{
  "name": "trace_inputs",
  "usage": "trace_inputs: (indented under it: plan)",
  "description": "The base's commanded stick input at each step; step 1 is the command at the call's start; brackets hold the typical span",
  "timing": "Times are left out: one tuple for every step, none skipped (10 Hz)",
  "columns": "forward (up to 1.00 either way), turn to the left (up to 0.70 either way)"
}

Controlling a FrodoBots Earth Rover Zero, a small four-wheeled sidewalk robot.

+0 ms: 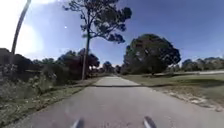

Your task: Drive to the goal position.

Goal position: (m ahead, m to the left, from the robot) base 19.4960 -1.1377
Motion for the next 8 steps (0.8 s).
trace_inputs:
  plan:
    - [0.7, 0.13]
    - [0.7, 0.04]
    - [0.7, 0.0]
    - [0.7, 0.0]
    - [0.7, 0.0]
    - [0.7, 0.0]
    - [0.7, 0.0]
    - [0.7, 0.0]
